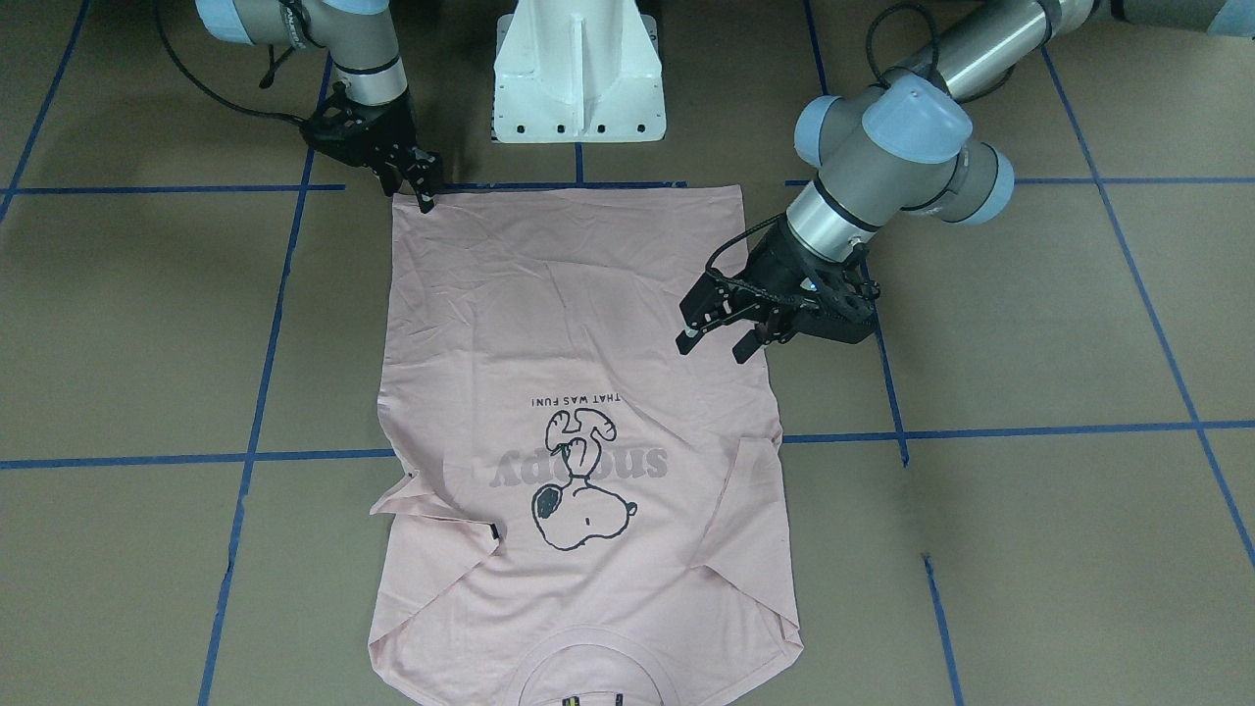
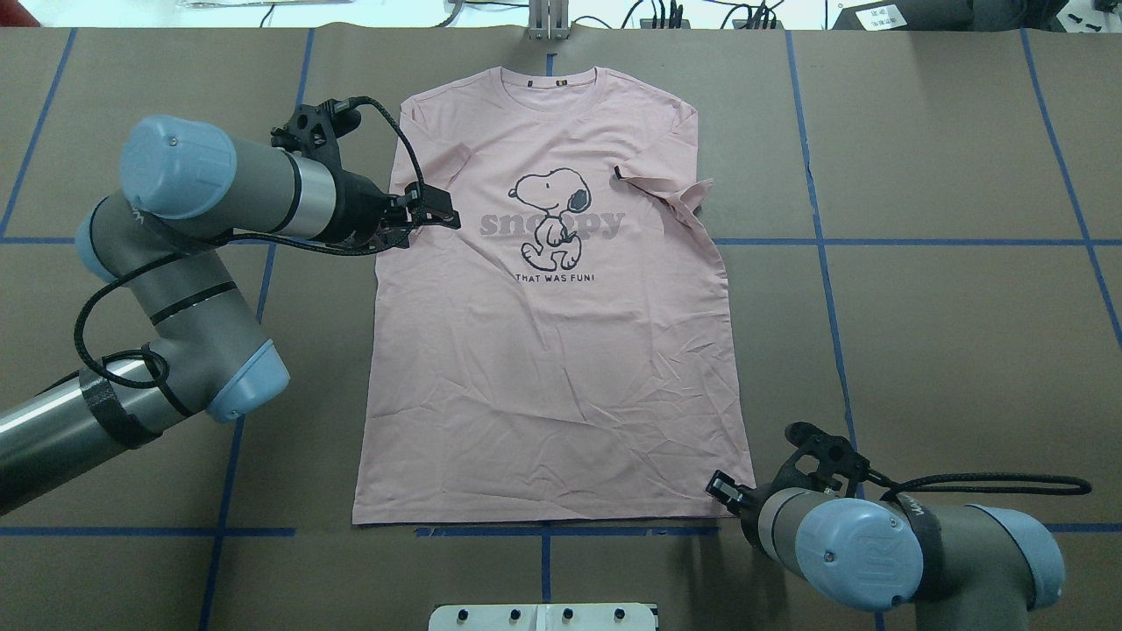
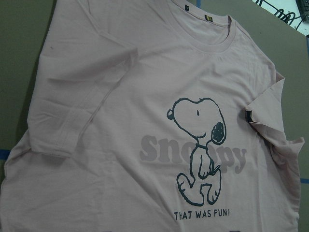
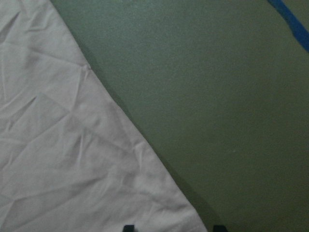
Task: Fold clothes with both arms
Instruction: 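Move both grippers down to the shirt hem corners nearest the robot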
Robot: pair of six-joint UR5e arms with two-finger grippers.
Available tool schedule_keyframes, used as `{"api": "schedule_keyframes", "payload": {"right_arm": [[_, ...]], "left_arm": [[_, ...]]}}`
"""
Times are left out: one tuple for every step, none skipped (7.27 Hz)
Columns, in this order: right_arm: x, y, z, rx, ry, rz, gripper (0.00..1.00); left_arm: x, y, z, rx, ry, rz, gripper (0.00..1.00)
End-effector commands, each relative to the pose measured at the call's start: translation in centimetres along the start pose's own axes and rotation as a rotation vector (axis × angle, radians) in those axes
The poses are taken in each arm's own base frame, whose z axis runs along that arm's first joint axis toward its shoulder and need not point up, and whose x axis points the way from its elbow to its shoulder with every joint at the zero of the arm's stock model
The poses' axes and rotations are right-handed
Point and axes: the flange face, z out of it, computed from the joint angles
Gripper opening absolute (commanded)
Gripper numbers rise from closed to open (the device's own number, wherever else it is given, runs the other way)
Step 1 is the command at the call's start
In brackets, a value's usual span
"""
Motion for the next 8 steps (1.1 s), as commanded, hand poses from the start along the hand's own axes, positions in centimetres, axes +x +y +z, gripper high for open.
{"api": "schedule_keyframes", "payload": {"right_arm": [[0.0,-0.1,-0.3,0.002,-0.006,0.0,0.0],[0.0,-0.4,-0.9,-0.001,-0.013,0.003,0.0],[-0.2,-0.7,-1.5,-0.001,-0.024,0.008,0.0],[-0.7,-1.0,-2.7,-0.008,-0.046,0.014,0.0],[-0.8,-0.9,-3.3,-0.016,-0.054,0.013,0.0],[-0.7,-0.9,-3.4,-0.019,-0.054,0.013,0.0],[-0.8,-0.9,-3.5,-0.021,-0.056,0.014,0.0],[-0.9,-0.8,-3.6,-0.024,-0.059,0.013,0.0]], "left_arm": [[0.0,0.0,0.0,0.001,0.0,-0.001,0.85],[0.1,0.0,0.0,0.001,0.001,0.0,0.85],[0.2,0.1,-0.1,0.002,0.004,-0.002,0.85],[0.1,0.8,-0.1,-0.003,0.004,-0.059,0.85],[-1.3,5.9,0.2,-0.028,-0.007,-0.124,0.85],[-0.4,12.8,0.7,0.012,-0.05,-0.165,0.85],[0.6,18.0,0.1,0.008,-0.183,-0.165,0.85],[-0.7,22.0,-1.0,-0.003,-0.284,-0.212,0.85]]}}
